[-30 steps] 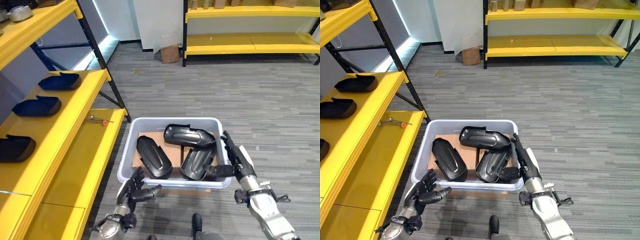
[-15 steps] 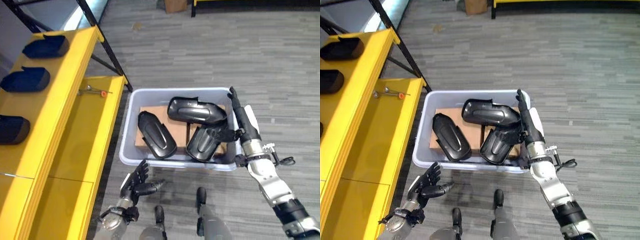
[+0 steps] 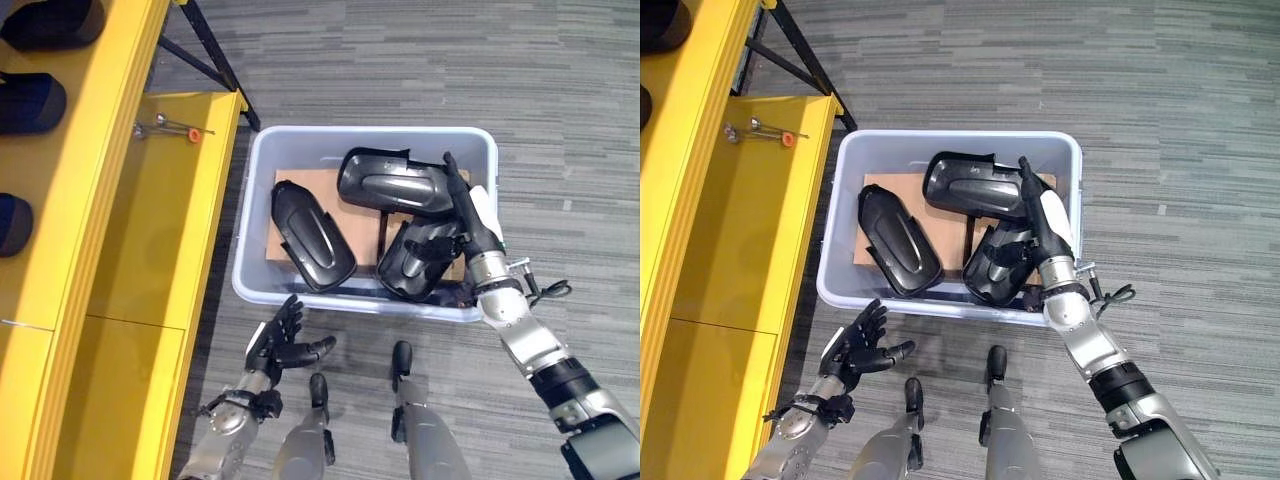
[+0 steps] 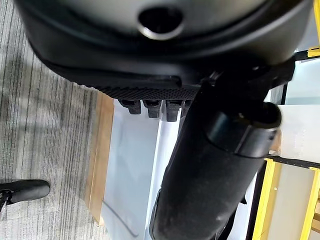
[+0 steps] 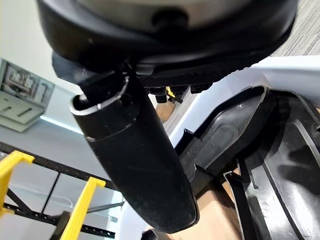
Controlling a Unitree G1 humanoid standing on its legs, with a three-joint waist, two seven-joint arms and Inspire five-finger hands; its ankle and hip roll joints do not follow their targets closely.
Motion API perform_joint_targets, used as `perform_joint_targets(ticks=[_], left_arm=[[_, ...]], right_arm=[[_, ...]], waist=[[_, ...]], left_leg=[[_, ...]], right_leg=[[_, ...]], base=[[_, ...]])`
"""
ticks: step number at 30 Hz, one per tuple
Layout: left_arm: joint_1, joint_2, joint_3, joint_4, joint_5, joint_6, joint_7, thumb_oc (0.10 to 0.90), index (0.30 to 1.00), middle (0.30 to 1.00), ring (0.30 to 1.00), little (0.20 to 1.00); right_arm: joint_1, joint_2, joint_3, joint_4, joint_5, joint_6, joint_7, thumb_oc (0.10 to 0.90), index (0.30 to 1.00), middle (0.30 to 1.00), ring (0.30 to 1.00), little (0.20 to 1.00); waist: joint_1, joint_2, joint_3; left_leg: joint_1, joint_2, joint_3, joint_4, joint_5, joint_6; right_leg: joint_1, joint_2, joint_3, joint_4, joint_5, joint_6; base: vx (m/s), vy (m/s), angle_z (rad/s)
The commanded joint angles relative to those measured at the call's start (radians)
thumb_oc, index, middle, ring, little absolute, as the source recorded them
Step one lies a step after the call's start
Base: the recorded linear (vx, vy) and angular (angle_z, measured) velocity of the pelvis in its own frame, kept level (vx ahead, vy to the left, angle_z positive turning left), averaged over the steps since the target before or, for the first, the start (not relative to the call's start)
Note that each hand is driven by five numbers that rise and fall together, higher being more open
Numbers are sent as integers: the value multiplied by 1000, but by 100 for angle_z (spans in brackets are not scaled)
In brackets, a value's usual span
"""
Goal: Move parts from the plastic box to the shelf.
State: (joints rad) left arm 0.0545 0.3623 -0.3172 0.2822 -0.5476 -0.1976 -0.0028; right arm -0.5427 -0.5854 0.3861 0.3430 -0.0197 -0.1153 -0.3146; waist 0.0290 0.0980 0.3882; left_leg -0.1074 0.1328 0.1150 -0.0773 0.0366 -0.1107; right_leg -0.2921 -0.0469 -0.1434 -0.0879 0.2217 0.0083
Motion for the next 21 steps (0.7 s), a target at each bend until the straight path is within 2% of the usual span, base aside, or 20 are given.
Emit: perform_joint_targets(ticks=[1, 14, 21], left_arm=[[-5, 72, -14, -98, -30, -79, 21, 900, 1000, 1000, 1000, 1000], [-30, 75, 3, -99, -3, -87, 51, 900, 1000, 1000, 1000, 1000], [-30, 77, 17, -103, 7, -89, 59, 900, 1000, 1000, 1000, 1000]], right_arm=[[-127, 10, 31, -31, -39, -59, -39, 900, 1000, 1000, 1000, 1000], [-166, 29, 101, -66, -212, -19, -18, 900, 1000, 1000, 1000, 1000], [-158, 28, 126, -101, -258, -16, 8, 900, 1000, 1000, 1000, 1000]], waist=[[4, -63, -52], [20, -83, -23], [27, -96, -12]], left_leg=[[-62, 14, -1, -10, 88, -4], [-86, 8, -18, -10, 87, 2], [-94, 2, -23, -10, 84, 5]], right_leg=[[72, -98, -12, 1, -103, 119], [56, -104, -24, 1, -98, 125], [53, -108, -29, 1, -98, 127]], base=[[-13, -5, 4], [1, 1, 3], [0, 4, 2]])
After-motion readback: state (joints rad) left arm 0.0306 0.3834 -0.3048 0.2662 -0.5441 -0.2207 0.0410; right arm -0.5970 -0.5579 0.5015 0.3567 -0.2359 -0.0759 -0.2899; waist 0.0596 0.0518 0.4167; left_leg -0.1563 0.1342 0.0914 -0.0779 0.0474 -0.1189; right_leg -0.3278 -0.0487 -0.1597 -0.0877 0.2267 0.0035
